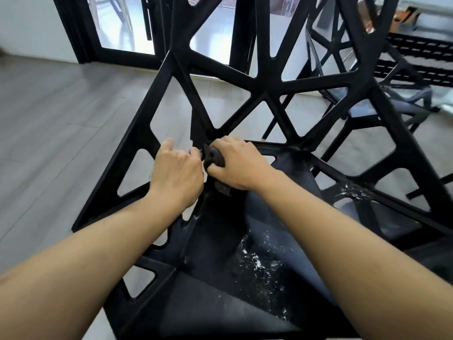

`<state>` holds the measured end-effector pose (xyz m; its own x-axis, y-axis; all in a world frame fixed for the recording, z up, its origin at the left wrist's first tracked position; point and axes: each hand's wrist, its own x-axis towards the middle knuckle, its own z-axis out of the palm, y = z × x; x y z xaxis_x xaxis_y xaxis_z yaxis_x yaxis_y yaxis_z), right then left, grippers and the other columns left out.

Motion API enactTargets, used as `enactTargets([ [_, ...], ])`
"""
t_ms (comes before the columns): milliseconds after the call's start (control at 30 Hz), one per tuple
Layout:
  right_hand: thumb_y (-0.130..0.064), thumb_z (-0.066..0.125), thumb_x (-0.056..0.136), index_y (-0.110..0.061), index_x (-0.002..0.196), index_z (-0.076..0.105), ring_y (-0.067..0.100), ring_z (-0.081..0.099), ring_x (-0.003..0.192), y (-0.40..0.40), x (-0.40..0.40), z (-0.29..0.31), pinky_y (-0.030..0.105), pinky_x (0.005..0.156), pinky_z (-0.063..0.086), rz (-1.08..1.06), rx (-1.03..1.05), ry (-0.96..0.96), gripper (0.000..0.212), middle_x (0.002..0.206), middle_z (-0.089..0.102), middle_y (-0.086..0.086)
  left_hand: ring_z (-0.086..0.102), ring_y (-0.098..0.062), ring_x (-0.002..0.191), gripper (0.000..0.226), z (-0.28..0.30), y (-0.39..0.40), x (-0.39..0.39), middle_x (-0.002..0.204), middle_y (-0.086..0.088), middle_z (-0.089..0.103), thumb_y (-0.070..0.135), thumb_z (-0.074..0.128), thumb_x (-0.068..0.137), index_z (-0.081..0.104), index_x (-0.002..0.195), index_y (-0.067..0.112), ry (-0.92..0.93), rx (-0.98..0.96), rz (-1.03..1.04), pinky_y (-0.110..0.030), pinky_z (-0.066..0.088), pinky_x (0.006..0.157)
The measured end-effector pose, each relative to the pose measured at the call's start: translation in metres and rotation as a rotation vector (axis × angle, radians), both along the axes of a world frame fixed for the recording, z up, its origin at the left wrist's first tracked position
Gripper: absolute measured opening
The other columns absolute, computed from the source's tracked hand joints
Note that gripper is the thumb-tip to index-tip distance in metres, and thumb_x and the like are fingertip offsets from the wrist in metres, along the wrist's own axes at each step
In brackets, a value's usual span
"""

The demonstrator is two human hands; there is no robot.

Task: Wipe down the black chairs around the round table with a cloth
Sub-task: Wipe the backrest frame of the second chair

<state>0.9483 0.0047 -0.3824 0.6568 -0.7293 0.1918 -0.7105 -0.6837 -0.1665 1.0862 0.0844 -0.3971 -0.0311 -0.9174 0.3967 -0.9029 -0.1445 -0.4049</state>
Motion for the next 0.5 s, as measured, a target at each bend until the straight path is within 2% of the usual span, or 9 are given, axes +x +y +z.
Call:
enactTargets([
  [100,-0.031,0.054,0.095,-0.011,0.126,0.057,0.03,0.048,0.123,-0.015,-0.007,-0.002,0.045,0.099,0.038,-0.28,-0.156,0.223,0.037,0.128,0.058,0.007,0.03,-0.02,0.044,0.01,0.002,0.001,0.001,0.051,0.002,0.043,0.021,0.048,0.088,0.049,0.079,0.017,-0.03,0.016,0.043,-0.038,0.023,0.08],
  [167,-0.025,0.052,0.098,-0.011,0.128,0.058,0.031,0.048,0.123,-0.027,-0.025,-0.001,0.047,0.102,0.036,-0.432,-0.218,0.395,0.034,0.128,0.057,0.009,0.027,-0.02,0.042,0.009,0.001,-0.001,0.002,0.05,0.001,0.05,0.02,0.053,0.085,0.05,0.077,0.017,-0.033,0.04,0.055,-0.039,0.023,0.078],
  [233,-0.022,0.05,0.098,-0.012,0.125,0.061,0.031,0.05,0.119,-0.037,-0.056,-0.002,0.046,0.101,0.037,-0.537,-0.219,0.452,0.031,0.123,0.058,0.01,0.028,-0.02,0.041,0.008,0.001,-0.002,0.003,0.05,0.0,0.052,0.019,0.053,0.084,0.05,0.077,0.016,-0.028,0.061,0.063,-0.039,0.023,0.077],
  [400,-0.026,0.052,0.097,-0.01,0.116,0.063,0.031,0.053,0.113,-0.047,-0.094,-0.004,0.046,0.096,0.038,-0.552,-0.326,0.485,0.028,0.117,0.06,0.01,0.025,-0.018,0.04,0.007,0.0,-0.001,0.003,0.048,0.001,0.041,0.018,0.047,0.086,0.048,0.079,0.016,-0.047,0.049,0.051,-0.04,0.011,0.071],
  [500,-0.021,0.047,0.096,-0.012,0.105,0.065,0.034,0.055,0.11,-0.057,-0.09,0.013,0.046,0.092,0.039,-0.504,-0.214,0.455,0.021,0.113,0.062,0.012,0.023,-0.017,0.04,0.008,0.0,-0.001,0.003,0.049,0.001,0.036,0.019,0.045,0.088,0.051,0.083,0.016,-0.042,0.046,0.033,-0.04,0.009,0.071],
])
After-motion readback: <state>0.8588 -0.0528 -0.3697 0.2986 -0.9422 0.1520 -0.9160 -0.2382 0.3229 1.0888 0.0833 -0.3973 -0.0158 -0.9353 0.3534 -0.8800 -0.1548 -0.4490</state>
